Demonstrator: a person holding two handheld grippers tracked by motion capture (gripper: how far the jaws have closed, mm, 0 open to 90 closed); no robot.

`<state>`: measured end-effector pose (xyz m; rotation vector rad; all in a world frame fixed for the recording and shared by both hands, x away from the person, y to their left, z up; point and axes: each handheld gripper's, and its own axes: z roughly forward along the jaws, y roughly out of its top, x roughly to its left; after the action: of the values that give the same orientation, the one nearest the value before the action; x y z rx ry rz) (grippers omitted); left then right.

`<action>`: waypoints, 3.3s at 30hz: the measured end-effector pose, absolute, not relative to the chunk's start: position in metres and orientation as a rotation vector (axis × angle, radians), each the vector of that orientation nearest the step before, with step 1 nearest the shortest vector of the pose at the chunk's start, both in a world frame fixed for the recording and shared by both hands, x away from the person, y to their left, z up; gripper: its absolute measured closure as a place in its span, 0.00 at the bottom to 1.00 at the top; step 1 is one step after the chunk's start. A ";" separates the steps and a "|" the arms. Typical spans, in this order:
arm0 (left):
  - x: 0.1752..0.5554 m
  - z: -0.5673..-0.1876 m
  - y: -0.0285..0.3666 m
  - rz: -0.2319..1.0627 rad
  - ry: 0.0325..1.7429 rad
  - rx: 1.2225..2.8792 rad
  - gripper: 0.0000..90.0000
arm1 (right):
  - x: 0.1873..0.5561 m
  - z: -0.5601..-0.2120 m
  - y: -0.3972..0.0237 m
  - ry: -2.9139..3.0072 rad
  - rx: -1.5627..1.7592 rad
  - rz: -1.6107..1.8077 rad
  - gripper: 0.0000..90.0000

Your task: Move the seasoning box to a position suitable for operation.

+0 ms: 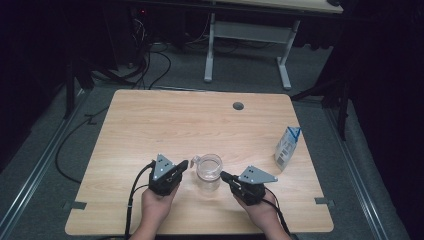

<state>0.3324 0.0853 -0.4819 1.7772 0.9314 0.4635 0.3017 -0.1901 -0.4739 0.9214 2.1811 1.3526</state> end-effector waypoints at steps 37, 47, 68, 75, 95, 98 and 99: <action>0.299 -0.485 0.067 0.367 0.823 1.759 0.98 | 0.301 -0.469 -0.181 2.167 0.913 1.361 1.00; 0.299 -0.489 0.057 0.319 0.815 1.763 1.00 | 0.299 -0.466 -0.182 2.157 0.913 1.368 1.00; 0.300 -0.482 0.057 0.320 0.807 1.697 1.00 | 0.303 -0.473 -0.183 2.155 0.923 1.360 1.00; 0.303 -0.481 0.060 0.324 0.815 1.676 1.00 | 0.303 -0.474 -0.183 2.151 0.924 1.366 1.00; 0.315 -0.481 0.077 0.353 0.880 1.611 0.99 | 0.302 -0.474 -0.183 2.144 0.921 1.369 1.00; 0.317 -0.482 0.079 0.352 0.888 1.609 0.99 | 0.302 -0.474 -0.183 2.144 0.918 1.369 1.00; 0.317 -0.482 0.080 0.354 0.889 1.610 0.98 | 0.302 -0.474 -0.183 2.143 0.919 1.368 1.00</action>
<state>0.3169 0.0795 -0.4824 1.6104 0.8886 0.3539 0.3020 -0.1831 -0.4744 0.9193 2.1426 1.3682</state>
